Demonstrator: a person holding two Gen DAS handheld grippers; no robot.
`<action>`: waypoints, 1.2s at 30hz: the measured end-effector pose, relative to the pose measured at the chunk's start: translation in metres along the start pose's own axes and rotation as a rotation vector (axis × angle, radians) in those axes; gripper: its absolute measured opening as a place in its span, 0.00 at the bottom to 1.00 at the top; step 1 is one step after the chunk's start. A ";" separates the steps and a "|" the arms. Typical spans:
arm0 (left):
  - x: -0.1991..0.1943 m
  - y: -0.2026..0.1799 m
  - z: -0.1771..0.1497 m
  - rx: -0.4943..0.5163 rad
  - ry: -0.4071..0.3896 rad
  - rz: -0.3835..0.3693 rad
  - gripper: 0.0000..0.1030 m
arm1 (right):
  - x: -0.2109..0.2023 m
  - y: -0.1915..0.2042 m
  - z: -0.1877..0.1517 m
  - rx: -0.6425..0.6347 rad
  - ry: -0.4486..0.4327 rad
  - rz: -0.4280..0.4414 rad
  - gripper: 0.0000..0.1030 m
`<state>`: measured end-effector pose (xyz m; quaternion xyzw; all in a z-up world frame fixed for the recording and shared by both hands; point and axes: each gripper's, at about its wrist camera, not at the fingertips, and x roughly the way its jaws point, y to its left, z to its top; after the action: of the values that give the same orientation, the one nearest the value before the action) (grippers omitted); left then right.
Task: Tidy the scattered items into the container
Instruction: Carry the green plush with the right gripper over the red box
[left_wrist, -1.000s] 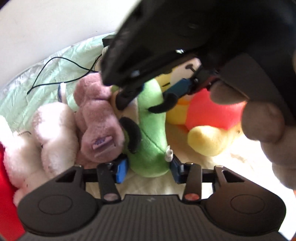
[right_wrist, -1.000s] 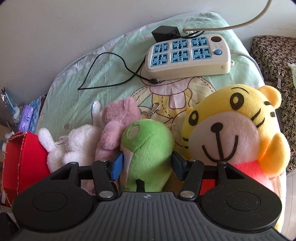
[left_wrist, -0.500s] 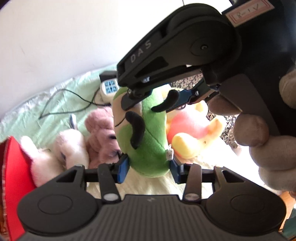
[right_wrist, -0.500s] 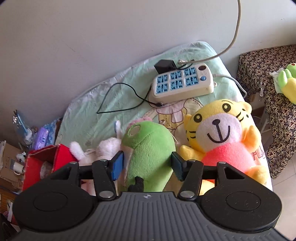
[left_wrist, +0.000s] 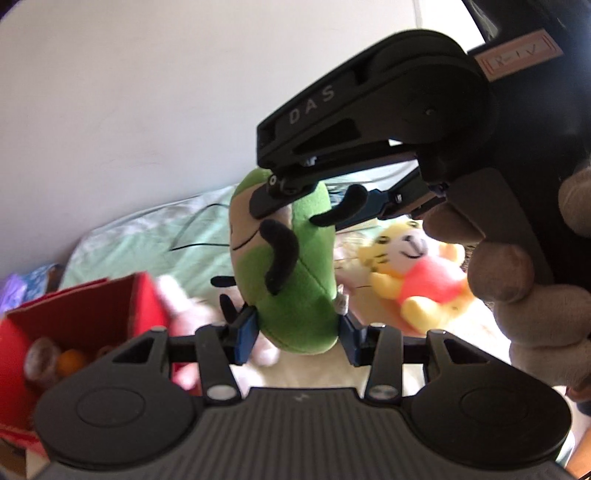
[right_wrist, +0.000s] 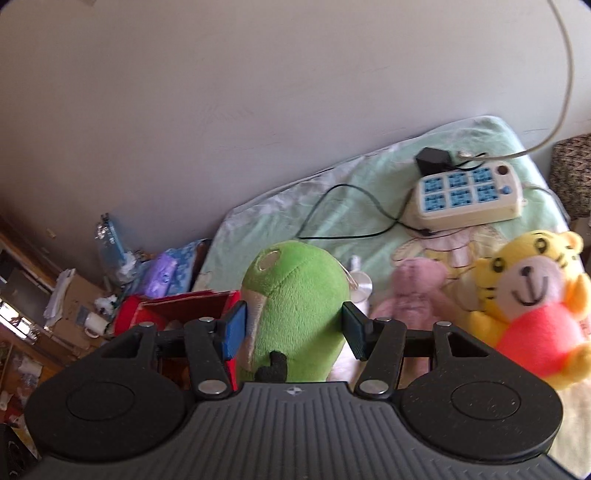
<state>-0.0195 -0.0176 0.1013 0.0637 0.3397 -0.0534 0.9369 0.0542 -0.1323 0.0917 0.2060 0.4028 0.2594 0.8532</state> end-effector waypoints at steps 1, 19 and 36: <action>-0.003 0.007 -0.002 -0.009 -0.003 0.012 0.44 | 0.004 0.007 -0.001 -0.002 0.005 0.011 0.56; -0.029 0.176 -0.046 -0.045 0.032 0.026 0.44 | 0.116 0.142 -0.038 -0.002 0.058 0.033 0.56; 0.032 0.258 -0.087 -0.116 0.251 -0.106 0.48 | 0.223 0.168 -0.062 0.039 0.265 -0.163 0.56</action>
<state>-0.0124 0.2484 0.0358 -0.0024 0.4597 -0.0745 0.8849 0.0786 0.1437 0.0198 0.1532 0.5321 0.2065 0.8067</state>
